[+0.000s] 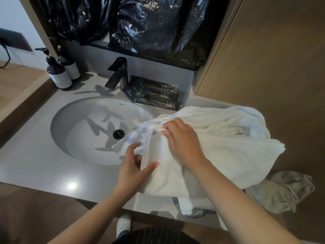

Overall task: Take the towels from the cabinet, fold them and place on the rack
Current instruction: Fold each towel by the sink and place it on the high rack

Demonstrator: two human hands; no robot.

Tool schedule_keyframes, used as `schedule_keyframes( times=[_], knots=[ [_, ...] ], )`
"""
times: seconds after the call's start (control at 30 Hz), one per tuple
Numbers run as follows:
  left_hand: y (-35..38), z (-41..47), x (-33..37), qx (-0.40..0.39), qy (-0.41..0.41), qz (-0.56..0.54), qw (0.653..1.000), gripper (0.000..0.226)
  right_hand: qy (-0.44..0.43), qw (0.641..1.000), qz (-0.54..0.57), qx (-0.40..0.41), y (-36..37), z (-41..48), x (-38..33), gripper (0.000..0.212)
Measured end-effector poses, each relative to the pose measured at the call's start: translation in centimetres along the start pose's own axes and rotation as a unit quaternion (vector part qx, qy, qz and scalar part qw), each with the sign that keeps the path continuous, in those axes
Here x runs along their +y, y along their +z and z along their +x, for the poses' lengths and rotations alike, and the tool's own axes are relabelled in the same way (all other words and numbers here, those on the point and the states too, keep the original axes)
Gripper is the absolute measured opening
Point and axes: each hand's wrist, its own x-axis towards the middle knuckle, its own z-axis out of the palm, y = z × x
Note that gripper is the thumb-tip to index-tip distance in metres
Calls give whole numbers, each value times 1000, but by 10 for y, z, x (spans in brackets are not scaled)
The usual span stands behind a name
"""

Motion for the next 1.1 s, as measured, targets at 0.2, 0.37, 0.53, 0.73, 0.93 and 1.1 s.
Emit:
schedule_keyframes(
  times=[0.2, 0.37, 0.53, 0.73, 0.93, 1.1],
  knots=[
    [-19, 14, 36, -186, -87, -69, 976, 49, 11, 999, 33, 26, -18, 12, -3, 19],
    [-12, 12, 58, -200, -14, 9, 980, 77, 36, 998, 45, 19, -32, 25, -5, 24],
    [-13, 13, 68, -110, 23, 65, 992, 41, 47, 994, 91, 30, -43, 30, -1, 24],
    [-20, 10, 81, -135, 44, -83, 986, 33, 66, 984, 135, 97, -58, 28, 0, 17],
    [-7, 27, 127, -128, 61, -89, 986, 22, 124, 960, 175, 178, -89, -8, 17, 13],
    [20, 38, 188, -150, 84, -69, 983, 24, 165, 941, 191, 225, -138, -36, 28, 11]
  ],
)
